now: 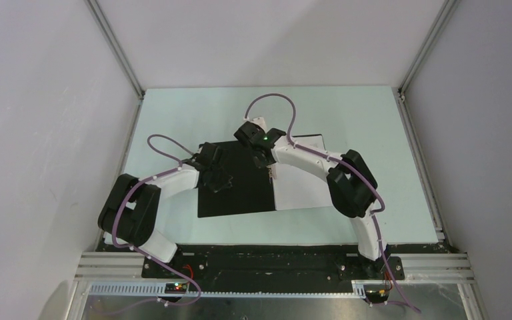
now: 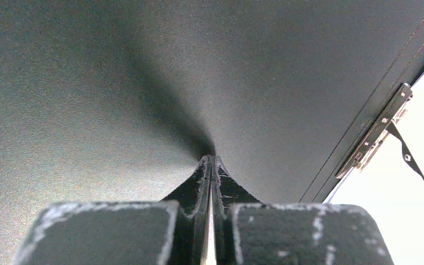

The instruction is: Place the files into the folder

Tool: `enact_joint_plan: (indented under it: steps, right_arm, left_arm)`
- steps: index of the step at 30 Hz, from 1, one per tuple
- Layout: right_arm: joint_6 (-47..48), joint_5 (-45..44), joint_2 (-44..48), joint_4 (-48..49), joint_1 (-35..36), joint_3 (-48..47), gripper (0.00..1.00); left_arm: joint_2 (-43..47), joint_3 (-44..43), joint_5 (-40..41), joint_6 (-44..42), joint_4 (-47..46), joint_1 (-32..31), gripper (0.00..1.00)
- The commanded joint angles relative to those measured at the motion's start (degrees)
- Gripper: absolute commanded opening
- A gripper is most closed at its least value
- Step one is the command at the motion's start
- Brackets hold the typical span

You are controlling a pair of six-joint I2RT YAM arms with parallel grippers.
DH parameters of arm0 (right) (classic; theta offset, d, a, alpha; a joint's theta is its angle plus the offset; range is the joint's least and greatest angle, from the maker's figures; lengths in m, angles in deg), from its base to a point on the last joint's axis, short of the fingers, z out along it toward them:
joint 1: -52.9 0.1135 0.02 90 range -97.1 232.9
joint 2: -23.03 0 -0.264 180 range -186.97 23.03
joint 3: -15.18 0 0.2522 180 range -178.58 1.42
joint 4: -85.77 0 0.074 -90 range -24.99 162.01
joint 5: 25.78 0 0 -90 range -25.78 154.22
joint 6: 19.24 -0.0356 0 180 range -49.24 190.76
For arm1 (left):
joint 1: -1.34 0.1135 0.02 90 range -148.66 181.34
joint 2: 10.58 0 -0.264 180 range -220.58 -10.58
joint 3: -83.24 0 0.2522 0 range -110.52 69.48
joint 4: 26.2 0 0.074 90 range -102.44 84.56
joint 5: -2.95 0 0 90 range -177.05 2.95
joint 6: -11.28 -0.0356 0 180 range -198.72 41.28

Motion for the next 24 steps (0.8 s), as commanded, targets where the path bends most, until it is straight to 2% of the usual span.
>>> enact_joint_plan:
  steps: [1,14,24]
  right_arm:
    - [2.22,-2.91,-0.53,-1.09,1.04,-2.87,0.22]
    - [2.66,-2.33,-1.73,-0.88,1.93,-3.66,0.21]
    - [1.04,-3.41,-1.37,-1.14,2.12,-1.16,0.16]
  left_arm:
    - [1.13,-0.20,1.18,0.29,-1.08,-0.22,0.03]
    - [0.63,-0.48,0.97,0.18,-1.04,-0.13,0.03]
    - [0.54,-0.30,1.03,0.20,-1.06,-0.08,0.03]
